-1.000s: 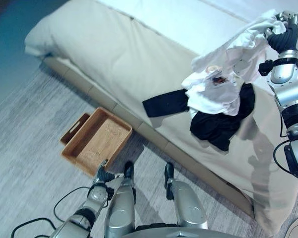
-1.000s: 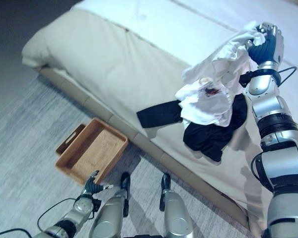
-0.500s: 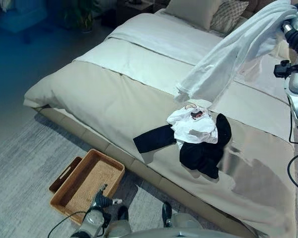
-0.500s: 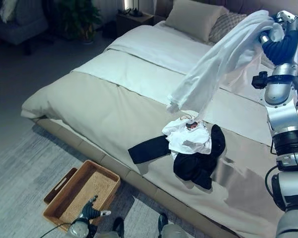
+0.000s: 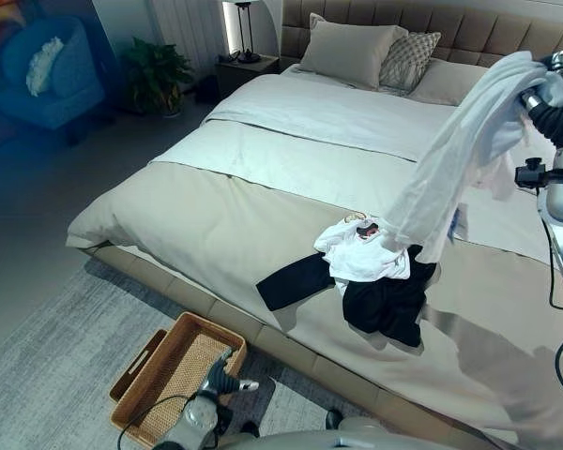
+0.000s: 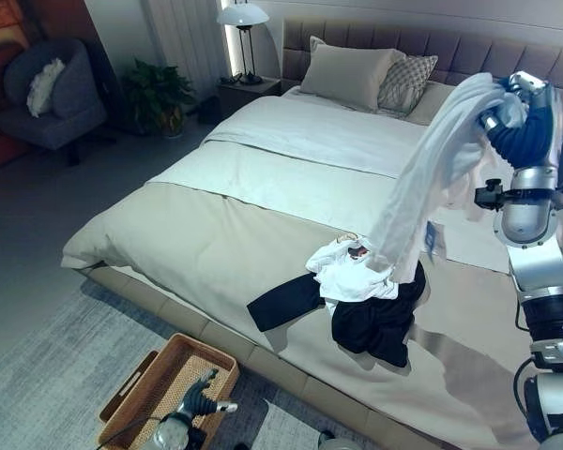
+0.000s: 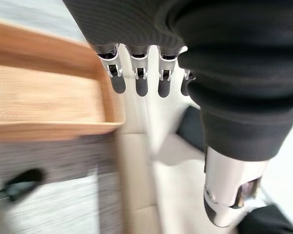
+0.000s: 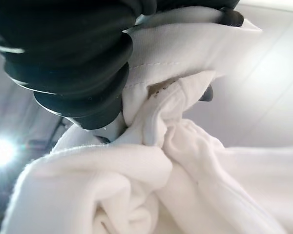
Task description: Pick up clothes into the bucket
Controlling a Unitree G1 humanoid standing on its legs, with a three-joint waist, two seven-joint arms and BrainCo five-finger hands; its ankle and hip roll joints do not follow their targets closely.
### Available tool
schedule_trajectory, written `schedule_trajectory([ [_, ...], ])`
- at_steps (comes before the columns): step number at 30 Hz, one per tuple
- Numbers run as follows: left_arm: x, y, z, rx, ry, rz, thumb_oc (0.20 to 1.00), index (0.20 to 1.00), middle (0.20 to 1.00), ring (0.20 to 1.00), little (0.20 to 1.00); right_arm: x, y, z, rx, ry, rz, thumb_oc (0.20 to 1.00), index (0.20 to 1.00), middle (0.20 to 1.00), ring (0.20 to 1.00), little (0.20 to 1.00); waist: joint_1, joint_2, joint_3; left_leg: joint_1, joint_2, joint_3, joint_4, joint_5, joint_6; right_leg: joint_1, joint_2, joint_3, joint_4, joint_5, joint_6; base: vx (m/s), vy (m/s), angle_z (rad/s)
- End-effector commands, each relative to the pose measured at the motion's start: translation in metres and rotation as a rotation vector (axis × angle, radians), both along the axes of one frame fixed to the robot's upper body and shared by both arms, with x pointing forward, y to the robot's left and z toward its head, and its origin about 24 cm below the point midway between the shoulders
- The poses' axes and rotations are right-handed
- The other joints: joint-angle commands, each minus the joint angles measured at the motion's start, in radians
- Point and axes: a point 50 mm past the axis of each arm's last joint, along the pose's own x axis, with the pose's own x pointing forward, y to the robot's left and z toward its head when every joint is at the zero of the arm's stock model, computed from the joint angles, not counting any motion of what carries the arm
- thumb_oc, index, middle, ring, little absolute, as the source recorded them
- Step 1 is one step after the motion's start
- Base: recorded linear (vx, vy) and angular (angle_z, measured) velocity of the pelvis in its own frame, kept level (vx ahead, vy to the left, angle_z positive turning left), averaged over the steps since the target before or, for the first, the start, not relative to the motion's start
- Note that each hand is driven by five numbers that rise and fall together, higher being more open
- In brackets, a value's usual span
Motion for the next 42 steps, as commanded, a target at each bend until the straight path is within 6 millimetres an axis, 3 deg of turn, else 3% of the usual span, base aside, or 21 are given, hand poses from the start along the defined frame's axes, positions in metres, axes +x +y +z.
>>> schedule_trajectory([
  [1,0.069,-0.017,0.060,-0.127,-0.296,-0.036,1.000,1.000,1.000,1.000,1.000,0.000,0.025,0.011,-0.016,-0.060,0.123,0.200,0.200,0.200,0.200,0.200,0.020,-0.064,-0.039,-0.032,-0.034,-0.011,0.163,-0.128,0.006,0.027,-0.044,-0.036,0.054,-0.031,0.049,0.00,0.000,0.00],
  [2,0.070,-0.017,0.061,-0.127,-0.296,-0.035,1.000,1.000,1.000,1.000,1.000,0.000,0.026,0.011,-0.016,-0.060,0.124,0.200,0.200,0.200,0.200,0.200,0.019,-0.064,-0.038,-0.031,-0.034,-0.011,0.163,-0.128,0.006,0.027,-0.044,-0.037,0.054,-0.031,0.049,-0.03,0.027,-0.02],
  [3,0.093,-0.027,0.092,-0.199,-0.412,-0.067,1.000,1.000,1.000,1.000,1.000,0.002,0.039,0.003,-0.039,-0.017,0.177,0.200,0.200,0.200,0.200,0.200,0.014,-0.060,-0.038,-0.037,-0.038,-0.011,0.164,-0.118,0.009,0.022,-0.049,-0.035,0.055,-0.021,0.049,0.00,0.000,0.00],
  [4,0.093,-0.027,0.092,-0.199,-0.410,-0.067,1.000,1.000,1.000,1.000,1.000,0.002,0.039,0.003,-0.039,-0.016,0.177,0.200,0.200,0.200,0.200,0.200,0.014,-0.059,-0.038,-0.032,-0.037,-0.012,0.165,-0.128,0.008,0.027,-0.048,-0.035,0.055,-0.029,0.049,-0.03,0.028,0.00],
  [6,0.116,-0.043,0.144,-0.273,-0.590,-0.162,1.000,1.000,1.000,1.000,1.000,0.005,0.052,-0.010,-0.053,0.048,0.235,0.200,0.200,0.200,0.200,0.200,0.013,-0.055,-0.037,-0.041,-0.043,-0.016,0.166,-0.120,0.012,0.021,-0.054,-0.037,0.055,-0.019,0.050,-0.02,0.011,0.00],
  [8,0.119,-0.046,0.153,-0.280,-0.618,-0.183,1.000,1.000,1.000,1.000,1.000,0.005,0.054,-0.013,-0.057,0.065,0.247,0.200,0.200,0.200,0.200,0.200,0.013,-0.055,-0.035,-0.042,-0.044,-0.017,0.168,-0.119,0.013,0.021,-0.056,-0.038,0.055,-0.019,0.050,0.00,0.000,0.00],
  [9,0.126,-0.058,0.186,-0.315,-0.726,-0.260,1.000,1.000,1.000,1.000,1.000,0.005,0.064,-0.021,-0.065,0.107,0.295,0.200,0.200,0.200,0.200,0.200,0.013,-0.052,-0.033,-0.046,-0.047,-0.021,0.167,-0.118,0.014,0.020,-0.060,-0.041,0.052,-0.014,0.051,0.00,0.000,0.00],
  [14,0.125,-0.075,0.215,-0.409,-0.797,-0.343,1.000,1.000,1.000,1.000,1.000,0.004,0.078,-0.039,-0.031,0.169,0.360,0.200,0.200,0.200,0.200,0.200,0.017,-0.049,-0.028,-0.052,-0.051,-0.026,0.170,-0.117,0.018,0.018,-0.064,-0.044,0.047,-0.009,0.053,0.00,0.000,0.00],
  [16,0.123,-0.090,0.226,-0.456,-0.811,-0.403,1.000,1.000,1.000,1.000,1.000,0.005,0.093,-0.052,0.018,0.198,0.419,0.200,0.200,0.200,0.200,0.200,0.017,-0.047,-0.024,-0.057,-0.054,-0.029,0.177,-0.119,0.021,0.017,-0.067,-0.043,0.047,-0.007,0.053,0.00,0.000,0.00],
  [24,0.120,-0.115,0.237,-0.451,-0.816,-0.535,1.000,1.000,1.000,1.000,1.000,0.000,0.123,-0.055,0.037,0.201,0.553,0.200,0.200,0.200,0.200,0.200,0.014,-0.045,-0.021,-0.059,-0.059,-0.037,0.179,-0.118,0.024,0.023,-0.072,-0.047,0.049,-0.010,0.053,0.00,0.005,0.05],
  [29,0.124,-0.126,0.223,-0.384,-0.769,-0.544,1.000,1.000,1.000,1.000,1.000,-0.018,0.153,-0.033,0.027,0.090,0.730,0.200,0.200,0.200,0.200,0.200,0.005,-0.044,-0.021,-0.058,-0.063,-0.037,0.180,-0.118,0.027,0.022,-0.076,-0.048,0.052,-0.010,0.055,0.00,0.005,0.06],
  [42,0.127,-0.131,0.205,-0.340,-0.716,-0.494,1.000,1.000,1.000,1.000,1.000,-0.050,0.179,-0.003,0.030,-0.062,0.954,0.200,0.200,0.200,0.200,0.200,0.005,-0.052,-0.012,-0.071,-0.066,-0.039,0.190,-0.117,0.031,0.013,-0.078,-0.048,0.056,-0.006,0.053,0.00,0.000,0.00],
])
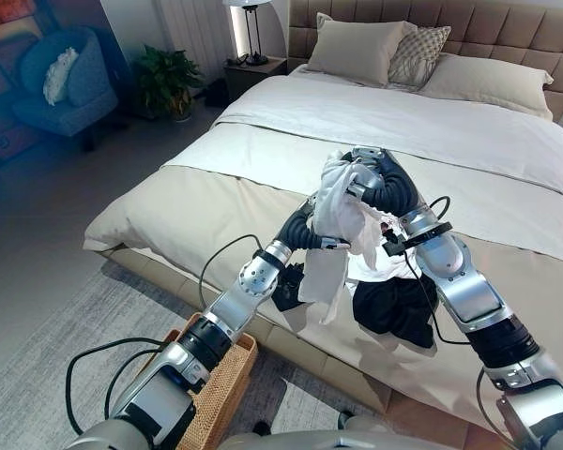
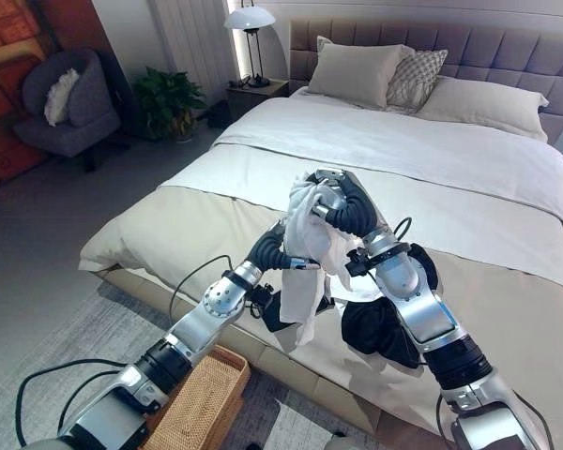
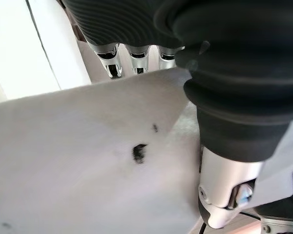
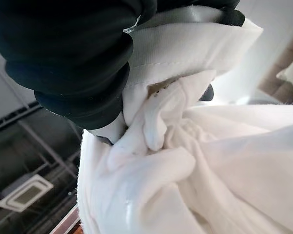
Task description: Pick up clothes into the bucket
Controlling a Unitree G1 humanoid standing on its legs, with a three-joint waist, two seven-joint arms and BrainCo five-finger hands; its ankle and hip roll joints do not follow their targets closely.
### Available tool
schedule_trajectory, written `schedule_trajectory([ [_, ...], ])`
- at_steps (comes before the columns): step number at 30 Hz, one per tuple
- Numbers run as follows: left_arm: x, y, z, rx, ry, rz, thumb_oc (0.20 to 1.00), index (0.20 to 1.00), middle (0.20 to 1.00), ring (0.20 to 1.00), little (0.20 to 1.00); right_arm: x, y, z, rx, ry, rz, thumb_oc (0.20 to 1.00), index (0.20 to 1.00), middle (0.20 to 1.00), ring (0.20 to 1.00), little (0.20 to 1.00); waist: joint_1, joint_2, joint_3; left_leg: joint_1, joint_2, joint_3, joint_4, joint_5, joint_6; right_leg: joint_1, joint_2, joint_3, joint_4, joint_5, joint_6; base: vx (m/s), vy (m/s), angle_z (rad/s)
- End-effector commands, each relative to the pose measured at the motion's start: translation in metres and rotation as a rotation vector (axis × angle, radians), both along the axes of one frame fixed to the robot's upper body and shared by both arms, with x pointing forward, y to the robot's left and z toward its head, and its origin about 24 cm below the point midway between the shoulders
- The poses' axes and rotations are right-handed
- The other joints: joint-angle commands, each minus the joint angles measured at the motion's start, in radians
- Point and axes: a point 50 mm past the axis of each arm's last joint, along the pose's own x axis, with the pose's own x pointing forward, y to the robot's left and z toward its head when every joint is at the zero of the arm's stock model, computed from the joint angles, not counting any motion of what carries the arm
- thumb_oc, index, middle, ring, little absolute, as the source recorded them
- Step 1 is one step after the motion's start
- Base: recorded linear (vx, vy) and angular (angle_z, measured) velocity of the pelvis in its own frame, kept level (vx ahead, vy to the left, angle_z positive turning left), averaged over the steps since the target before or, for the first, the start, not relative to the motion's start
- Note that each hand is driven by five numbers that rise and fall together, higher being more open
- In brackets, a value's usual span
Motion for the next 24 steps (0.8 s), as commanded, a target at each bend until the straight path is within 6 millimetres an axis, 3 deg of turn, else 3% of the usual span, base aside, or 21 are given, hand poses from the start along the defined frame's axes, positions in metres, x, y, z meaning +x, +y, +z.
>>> schedule_trajectory([
  [1,0.014,-0.015,0.008,0.087,-0.071,0.028,1.000,1.000,1.000,1.000,1.000,-0.037,0.027,0.063,0.171,-0.305,0.242,0.200,0.200,0.200,0.200,0.200,0.008,-0.087,-0.024,-0.069,-0.045,-0.012,0.177,-0.124,0.032,-0.004,-0.056,-0.023,0.046,0.002,0.039,0.00,0.000,0.00],
  [8,0.016,-0.008,0.001,0.037,-0.015,0.077,1.000,1.000,1.000,1.000,1.000,-0.050,0.029,0.075,0.210,-0.361,0.306,0.200,0.200,0.200,0.200,0.200,0.005,-0.091,-0.022,-0.074,-0.045,-0.011,0.176,-0.123,0.034,-0.013,-0.054,-0.022,0.049,0.003,0.039,0.00,0.000,0.00],
  [15,0.009,-0.010,-0.001,-0.228,0.160,0.009,1.000,1.000,1.000,1.000,1.000,-0.048,0.035,0.074,0.220,-0.329,0.342,0.200,0.200,0.200,0.200,0.200,0.002,-0.092,-0.020,-0.068,-0.043,-0.013,0.175,-0.131,0.031,-0.010,-0.051,-0.023,0.058,-0.007,0.039,0.01,0.001,0.00],
  [16,0.008,-0.009,-0.003,-0.283,0.199,0.008,0.526,0.526,0.526,0.526,0.526,-0.047,0.036,0.072,0.223,-0.319,0.341,0.200,0.200,0.200,0.200,0.200,0.002,-0.092,-0.019,-0.067,-0.044,-0.014,0.174,-0.131,0.032,-0.011,-0.051,-0.022,0.060,-0.008,0.038,0.00,0.000,0.00],
  [18,0.007,-0.008,-0.005,-0.321,0.224,0.010,0.338,0.338,0.338,0.338,0.338,-0.046,0.036,0.070,0.225,-0.307,0.336,0.200,0.200,0.200,0.200,0.200,0.002,-0.092,-0.019,-0.066,-0.044,-0.015,0.172,-0.131,0.031,-0.011,-0.051,-0.023,0.062,-0.009,0.038,0.00,0.000,0.00],
  [19,0.006,-0.006,-0.007,-0.379,0.257,0.020,0.200,0.200,0.200,0.200,0.200,-0.044,0.036,0.066,0.231,-0.289,0.327,0.200,0.200,0.200,0.200,0.200,0.003,-0.093,-0.021,-0.064,-0.044,-0.014,0.169,-0.131,0.031,-0.012,-0.052,-0.023,0.063,-0.010,0.037,0.00,0.000,0.00],
  [23,0.004,0.003,-0.018,-0.469,0.321,0.076,0.200,0.200,0.200,0.200,0.200,-0.038,0.035,0.057,0.230,-0.247,0.293,0.200,0.200,0.200,0.200,0.200,0.009,-0.098,-0.022,-0.064,-0.045,-0.014,0.170,-0.131,0.030,-0.012,-0.053,-0.023,0.062,-0.011,0.037,0.00,0.000,0.00],
  [24,0.003,-0.001,-0.009,-0.544,0.327,0.033,0.200,0.200,0.200,0.200,0.200,-0.034,0.033,0.052,0.203,-0.227,0.270,0.263,0.263,0.263,0.263,0.263,0.009,-0.098,-0.022,-0.065,-0.045,-0.014,0.170,-0.130,0.030,-0.012,-0.054,-0.025,0.064,-0.012,0.037,0.00,0.000,0.00],
])
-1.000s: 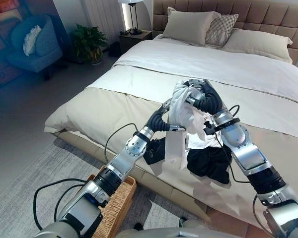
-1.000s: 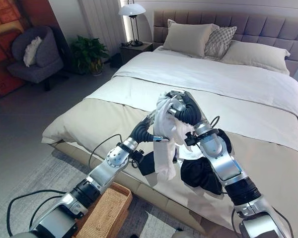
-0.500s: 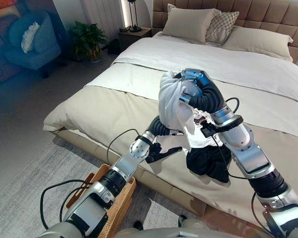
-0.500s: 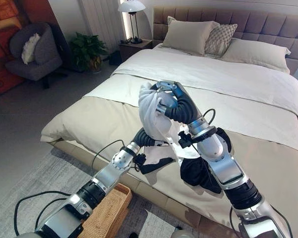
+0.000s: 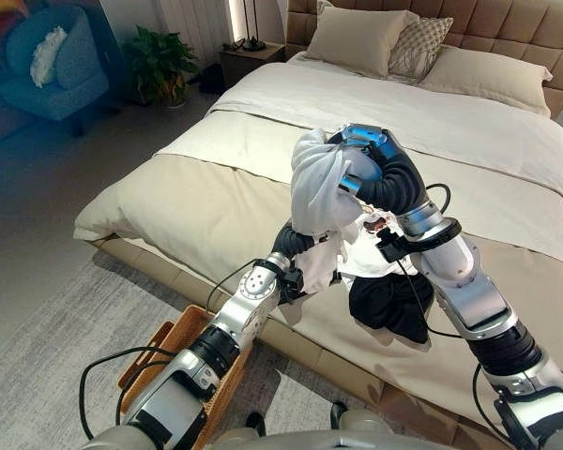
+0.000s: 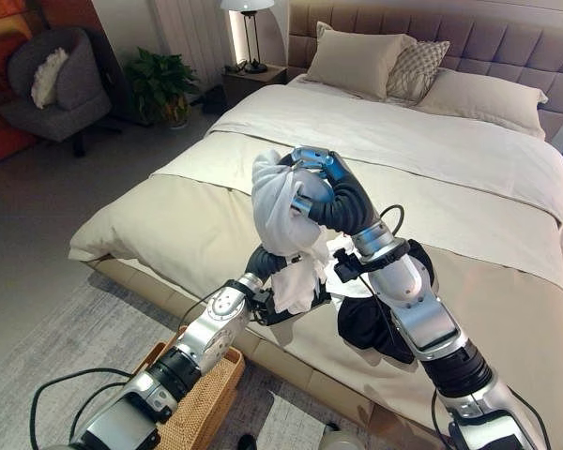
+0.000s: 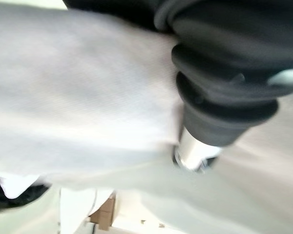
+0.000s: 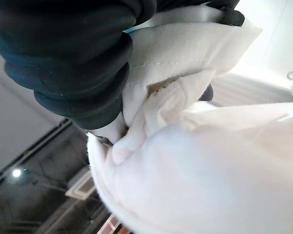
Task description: Pick up clothes into the bucket
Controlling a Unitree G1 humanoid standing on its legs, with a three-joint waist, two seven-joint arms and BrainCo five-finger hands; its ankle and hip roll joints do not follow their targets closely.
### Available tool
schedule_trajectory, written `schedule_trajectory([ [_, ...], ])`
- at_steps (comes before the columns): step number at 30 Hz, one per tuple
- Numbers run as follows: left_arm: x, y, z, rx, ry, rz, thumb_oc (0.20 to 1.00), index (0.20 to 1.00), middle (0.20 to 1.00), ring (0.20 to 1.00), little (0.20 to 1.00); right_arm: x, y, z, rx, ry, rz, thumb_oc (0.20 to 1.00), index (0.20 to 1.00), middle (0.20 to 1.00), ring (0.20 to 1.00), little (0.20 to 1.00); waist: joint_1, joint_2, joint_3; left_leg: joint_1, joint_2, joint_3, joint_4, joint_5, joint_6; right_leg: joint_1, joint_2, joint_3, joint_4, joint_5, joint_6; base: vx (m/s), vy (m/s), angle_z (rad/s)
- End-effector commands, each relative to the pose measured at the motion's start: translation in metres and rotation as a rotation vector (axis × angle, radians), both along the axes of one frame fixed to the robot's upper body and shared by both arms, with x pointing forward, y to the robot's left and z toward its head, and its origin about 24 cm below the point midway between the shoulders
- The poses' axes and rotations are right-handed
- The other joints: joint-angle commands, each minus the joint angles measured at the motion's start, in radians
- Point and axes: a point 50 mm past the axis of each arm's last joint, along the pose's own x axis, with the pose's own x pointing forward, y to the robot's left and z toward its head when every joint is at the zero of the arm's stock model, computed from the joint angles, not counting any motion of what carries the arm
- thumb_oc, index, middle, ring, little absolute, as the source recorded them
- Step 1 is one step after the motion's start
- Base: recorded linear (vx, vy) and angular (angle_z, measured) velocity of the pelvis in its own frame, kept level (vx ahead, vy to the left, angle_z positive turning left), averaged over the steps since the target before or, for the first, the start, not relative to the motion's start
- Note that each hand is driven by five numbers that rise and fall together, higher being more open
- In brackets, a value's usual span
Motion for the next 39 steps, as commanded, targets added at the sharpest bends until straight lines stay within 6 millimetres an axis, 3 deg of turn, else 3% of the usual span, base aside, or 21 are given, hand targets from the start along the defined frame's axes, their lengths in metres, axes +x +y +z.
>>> schedule_trajectory([
  [1,0.004,-0.009,0.033,-0.223,-0.064,-0.020,0.200,0.200,0.200,0.200,0.200,-0.005,0.006,0.022,0.091,-0.101,0.040,0.285,0.285,0.285,0.285,0.285,0.006,-0.066,-0.048,-0.056,-0.043,-0.014,0.167,-0.129,0.031,0.005,-0.055,-0.025,0.040,0.002,0.036,0.00,0.000,0.00],
  [2,0.004,-0.009,0.033,-0.223,-0.064,-0.020,0.200,0.200,0.200,0.200,0.200,-0.005,0.006,0.022,0.091,-0.101,0.039,0.285,0.285,0.285,0.285,0.285,0.007,-0.066,-0.048,-0.057,-0.043,-0.014,0.167,-0.129,0.031,0.005,-0.055,-0.025,0.040,0.002,0.036,0.00,0.000,0.00],
  [3,0.004,-0.012,0.046,-0.256,-0.101,-0.035,0.200,0.200,0.200,0.200,0.200,-0.002,0.000,0.015,0.072,-0.079,-0.008,0.570,0.570,0.570,0.570,0.570,0.005,-0.065,-0.048,-0.058,-0.044,-0.018,0.166,-0.128,0.031,0.005,-0.055,-0.029,0.041,0.000,0.036,0.00,0.000,0.00],
  [4,0.004,-0.012,0.046,-0.256,-0.101,-0.035,0.200,0.200,0.200,0.200,0.200,-0.002,0.000,0.015,0.072,-0.079,-0.008,0.837,0.837,0.837,0.837,0.837,0.005,-0.065,-0.048,-0.058,-0.044,-0.019,0.166,-0.128,0.031,0.005,-0.056,-0.029,0.041,0.000,0.036,0.00,0.000,0.00],
  [5,0.003,-0.014,0.053,-0.276,-0.118,-0.047,0.200,0.200,0.200,0.200,0.200,0.000,-0.005,0.010,0.071,-0.061,-0.035,1.000,1.000,1.000,1.000,1.000,0.004,-0.065,-0.048,-0.058,-0.045,-0.020,0.166,-0.128,0.031,0.005,-0.056,-0.030,0.043,-0.001,0.035,0.00,0.005,0.04],
  [9,0.002,-0.014,0.065,-0.335,-0.154,-0.048,0.200,0.200,0.200,0.200,0.200,0.008,-0.022,-0.011,0.073,0.023,-0.152,1.000,1.000,1.000,1.000,1.000,0.006,-0.066,-0.049,-0.058,-0.047,-0.025,0.164,-0.126,0.032,0.009,-0.058,-0.041,0.043,-0.003,0.036,0.01,0.001,0.06],
  [10,0.006,0.021,0.081,-0.394,-0.227,-0.001,0.200,0.200,0.200,0.200,0.200,0.006,-0.036,-0.015,0.073,0.030,-0.204,1.000,1.000,1.000,1.000,1.000,0.010,-0.063,-0.048,-0.060,-0.048,-0.027,0.164,-0.125,0.032,0.009,-0.060,-0.044,0.041,-0.002,0.037,0.00,0.012,0.09],
  [12,-0.007,0.046,0.050,-0.398,-0.137,0.060,0.200,0.200,0.200,0.200,0.200,0.003,-0.047,-0.027,0.079,0.076,-0.252,1.000,1.000,1.000,1.000,1.000,0.018,-0.065,-0.047,-0.058,-0.049,-0.031,0.162,-0.127,0.031,0.015,-0.063,-0.049,0.039,-0.002,0.037,0.01,0.009,0.07],
  [13,-0.010,0.047,0.044,-0.412,-0.121,0.074,0.200,0.200,0.200,0.200,0.200,0.004,-0.048,-0.031,0.077,0.093,-0.259,1.000,1.000,1.000,1.000,1.000,0.021,-0.066,-0.048,-0.057,-0.049,-0.032,0.161,-0.127,0.031,0.016,-0.063,-0.050,0.038,-0.003,0.036,0.01,-0.002,0.08],
  [17,-0.015,0.047,0.048,-0.447,-0.145,0.057,0.200,0.200,0.200,0.200,0.200,0.006,-0.060,-0.047,0.084,0.151,-0.339,1.000,1.000,1.000,1.000,1.000,0.026,-0.068,-0.049,-0.058,-0.051,-0.035,0.159,-0.128,0.032,0.017,-0.063,-0.056,0.038,-0.004,0.034,0.00,-0.009,0.06],
  [21,-0.020,0.066,0.049,-0.463,-0.171,0.113,0.200,0.200,0.200,0.200,0.200,0.005,-0.076,-0.068,0.102,0.231,-0.428,1.000,1.000,1.000,1.000,1.000,0.030,-0.068,-0.046,-0.060,-0.053,-0.040,0.157,-0.127,0.032,0.017,-0.065,-0.061,0.037,-0.005,0.034,0.00,0.000,0.07],
  [24,-0.028,0.096,0.043,-0.460,-0.186,0.232,0.200,0.200,0.200,0.200,0.200,0.002,-0.092,-0.095,0.121,0.342,-0.516,1.000,1.000,1.000,1.000,1.000,0.037,-0.065,-0.042,-0.061,-0.054,-0.041,0.154,-0.127,0.032,0.014,-0.065,-0.064,0.037,-0.006,0.033,0.01,0.005,0.05],
  [25,-0.028,0.096,0.043,-0.460,-0.185,0.233,0.200,0.200,0.200,0.200,0.200,0.002,-0.092,-0.095,0.121,0.343,-0.515,1.000,1.000,1.000,1.000,1.000,0.037,-0.066,-0.043,-0.061,-0.054,-0.041,0.155,-0.127,0.032,0.014,-0.065,-0.064,0.038,-0.006,0.033,0.00,0.000,0.00],
  [27,-0.035,0.122,0.037,-0.409,-0.195,0.333,0.200,0.200,0.200,0.200,0.200,-0.002,-0.102,-0.120,0.124,0.448,-0.570,1.000,1.000,1.000,1.000,1.000,0.040,-0.063,-0.035,-0.065,-0.055,-0.043,0.155,-0.126,0.031,0.010,-0.065,-0.064,0.037,-0.004,0.032,0.00,0.000,0.00],
  [29,-0.038,0.128,0.034,-0.392,-0.192,0.358,0.200,0.200,0.200,0.200,0.200,-0.004,-0.104,-0.126,0.122,0.471,-0.580,1.000,1.000,1.000,1.000,1.000,0.041,-0.062,-0.034,-0.066,-0.055,-0.043,0.155,-0.126,0.031,0.009,-0.065,-0.064,0.037,-0.004,0.033,0.00,0.000,0.00],
  [30,-0.043,0.145,0.027,-0.333,-0.187,0.431,0.200,0.200,0.200,0.200,0.200,-0.010,-0.111,-0.146,0.123,0.562,-0.608,1.000,1.000,1.000,1.000,1.000,0.043,-0.060,-0.028,-0.069,-0.055,-0.043,0.154,-0.124,0.029,0.004,-0.065,-0.065,0.037,-0.003,0.032,0.00,0.000,0.00],
  [31,-0.043,0.145,0.027,-0.333,-0.187,0.431,0.200,0.200,0.200,0.200,0.200,-0.010,-0.111,-0.147,0.123,0.563,-0.608,1.000,1.000,1.000,1.000,1.000,0.043,-0.060,-0.028,-0.069,-0.055,-0.043,0.154,-0.125,0.029,0.003,-0.065,-0.065,0.038,-0.003,0.032,0.00,0.000,0.00],
  [33,-0.052,0.171,0.016,-0.230,-0.167,0.543,0.200,0.200,0.200,0.200,0.200,-0.017,-0.118,-0.169,0.119,0.663,-0.646,1.000,1.000,1.000,1.000,1.000,0.047,-0.056,-0.016,-0.078,-0.057,-0.045,0.158,-0.123,0.030,-0.005,-0.064,-0.066,0.039,0.000,0.032,-0.02,0.016,0.00],
  [37,-0.064,0.206,0.003,-0.072,-0.127,0.714,0.200,0.200,0.200,0.200,0.200,-0.026,-0.124,-0.198,0.076,0.787,-0.682,1.000,1.000,1.000,1.000,1.000,0.052,-0.052,0.012,-0.105,-0.060,-0.043,0.178,-0.125,0.031,-0.029,-0.065,-0.061,0.048,0.004,0.033,-0.04,0.030,0.00],
  [39,-0.065,0.211,0.003,-0.060,-0.129,0.732,0.200,0.200,0.200,0.200,0.200,-0.026,-0.126,-0.200,0.077,0.795,-0.693,1.000,1.000,1.000,1.000,1.000,0.051,-0.052,0.019,-0.115,-0.059,-0.042,0.187,-0.126,0.032,-0.039,-0.065,-0.058,0.053,0.005,0.032,-0.05,0.030,0.00],
])
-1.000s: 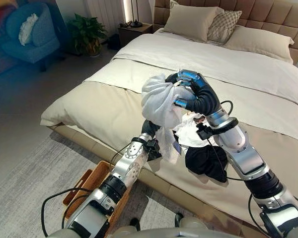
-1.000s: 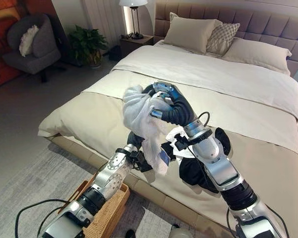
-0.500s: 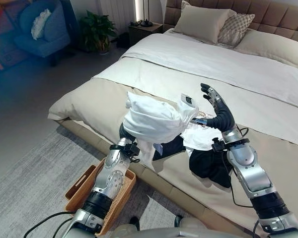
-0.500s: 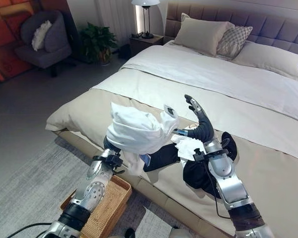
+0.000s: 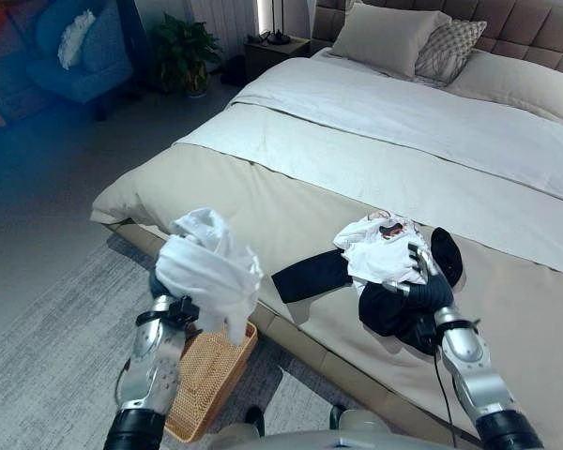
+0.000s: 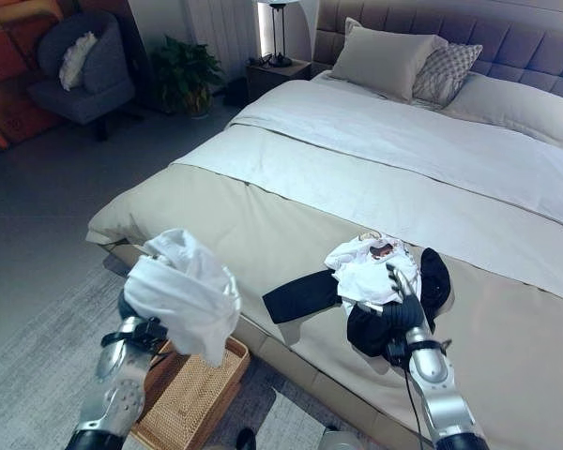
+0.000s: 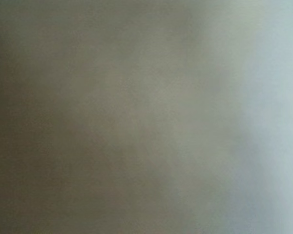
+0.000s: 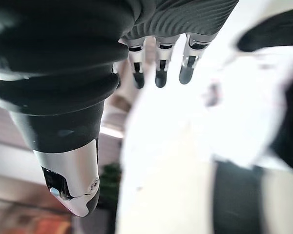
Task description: Pick up clothes into the bucket
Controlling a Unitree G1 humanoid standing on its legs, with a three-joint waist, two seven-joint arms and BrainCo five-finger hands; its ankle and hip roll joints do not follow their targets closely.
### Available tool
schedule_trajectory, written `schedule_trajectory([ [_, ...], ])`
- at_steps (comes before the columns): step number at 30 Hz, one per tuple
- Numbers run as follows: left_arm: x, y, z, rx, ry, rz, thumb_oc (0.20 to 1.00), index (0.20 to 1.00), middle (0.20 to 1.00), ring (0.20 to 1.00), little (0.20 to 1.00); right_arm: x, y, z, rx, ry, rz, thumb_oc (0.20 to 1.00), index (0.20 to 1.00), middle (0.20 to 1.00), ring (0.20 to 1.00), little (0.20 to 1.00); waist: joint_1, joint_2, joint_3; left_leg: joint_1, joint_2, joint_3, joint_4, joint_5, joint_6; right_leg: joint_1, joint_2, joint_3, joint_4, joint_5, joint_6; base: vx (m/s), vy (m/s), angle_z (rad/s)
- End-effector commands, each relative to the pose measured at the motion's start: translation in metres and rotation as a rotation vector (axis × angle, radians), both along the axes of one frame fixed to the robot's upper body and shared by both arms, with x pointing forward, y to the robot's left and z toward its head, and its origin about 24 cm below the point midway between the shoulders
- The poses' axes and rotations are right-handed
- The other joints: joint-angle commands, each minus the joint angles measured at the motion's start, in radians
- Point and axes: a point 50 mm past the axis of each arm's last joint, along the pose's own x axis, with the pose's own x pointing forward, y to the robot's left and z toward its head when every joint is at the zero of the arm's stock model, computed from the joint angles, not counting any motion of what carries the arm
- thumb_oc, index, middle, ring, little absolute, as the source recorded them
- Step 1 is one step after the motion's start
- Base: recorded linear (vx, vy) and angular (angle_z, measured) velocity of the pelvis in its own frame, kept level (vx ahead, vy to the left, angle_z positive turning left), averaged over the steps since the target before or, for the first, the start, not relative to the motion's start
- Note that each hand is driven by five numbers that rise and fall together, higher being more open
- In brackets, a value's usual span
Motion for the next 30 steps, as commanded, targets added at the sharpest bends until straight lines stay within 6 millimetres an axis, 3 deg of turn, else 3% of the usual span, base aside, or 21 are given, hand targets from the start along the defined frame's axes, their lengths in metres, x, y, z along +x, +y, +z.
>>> schedule_trajectory([
  [1,0.007,0.027,0.033,0.169,-0.131,0.102,0.200,0.200,0.200,0.200,0.200,0.015,0.001,0.017,0.012,-0.105,-0.004,1.000,1.000,1.000,1.000,1.000,0.018,-0.044,0.028,-0.092,-0.040,0.006,0.176,-0.117,0.021,-0.005,-0.035,-0.017,-0.019,0.064,0.030,-0.05,0.031,0.01],
  [5,0.004,0.043,0.028,0.191,-0.097,0.193,0.200,0.200,0.200,0.200,0.200,0.011,-0.001,0.002,0.007,-0.045,-0.023,1.000,1.000,1.000,1.000,1.000,0.019,-0.044,0.053,-0.123,-0.041,0.009,0.191,-0.114,0.021,-0.038,-0.033,-0.011,-0.010,0.070,0.031,-0.08,0.044,-0.04],
  [8,0.005,0.062,0.029,0.293,-0.059,0.273,0.200,0.200,0.200,0.200,0.200,-0.002,-0.004,-0.024,-0.012,0.070,-0.037,1.000,1.000,1.000,1.000,1.000,0.016,-0.051,0.097,-0.172,-0.041,0.012,0.211,-0.110,0.021,-0.088,-0.034,0.003,0.002,0.084,0.033,-0.11,0.057,-0.06],
  [11,0.007,0.070,0.032,0.376,-0.031,0.298,0.200,0.200,0.200,0.200,0.200,-0.006,-0.004,-0.033,-0.027,0.112,-0.035,1.000,1.000,1.000,1.000,1.000,0.016,-0.053,0.113,-0.197,-0.037,0.016,0.227,-0.111,0.021,-0.112,-0.033,0.009,0.011,0.088,0.035,-0.05,0.045,-0.09],
  [16,0.010,0.102,0.030,0.523,0.092,0.404,0.200,0.200,0.200,0.200,0.200,-0.017,-0.008,-0.050,-0.056,0.206,-0.037,1.000,1.000,1.000,1.000,1.000,0.007,-0.088,0.192,-0.286,-0.024,0.027,0.300,-0.118,0.018,-0.191,-0.035,0.040,0.033,0.109,0.039,-0.08,0.042,-0.11],
  [21,0.018,0.115,0.039,0.594,0.132,0.449,0.200,0.200,0.200,0.200,0.200,-0.011,-0.004,-0.049,-0.057,0.191,-0.036,1.000,1.000,1.000,1.000,1.000,0.003,-0.114,0.236,-0.344,-0.010,0.036,0.364,-0.137,0.021,-0.250,-0.030,0.064,0.061,0.113,0.041,-0.05,0.040,-0.11],
  [26,0.027,0.137,0.057,0.699,0.182,0.507,0.200,0.200,0.200,0.200,0.200,-0.005,-0.004,-0.044,-0.043,0.150,-0.053,1.000,1.000,1.000,1.000,1.000,-0.004,-0.159,0.316,-0.463,0.006,0.029,0.484,-0.163,0.026,-0.343,-0.015,0.076,0.135,0.102,0.038,-0.09,-0.005,-0.08],
  [30,0.036,0.152,0.074,0.748,0.218,0.548,0.200,0.200,0.200,0.200,0.200,-0.001,-0.005,-0.037,-0.039,0.105,-0.068,1.000,1.000,1.000,1.000,1.000,-0.020,-0.194,0.338,-0.642,0.025,-0.004,0.651,-0.219,0.032,-0.501,0.014,0.067,0.261,0.061,0.024,-0.10,-0.023,0.00],
])
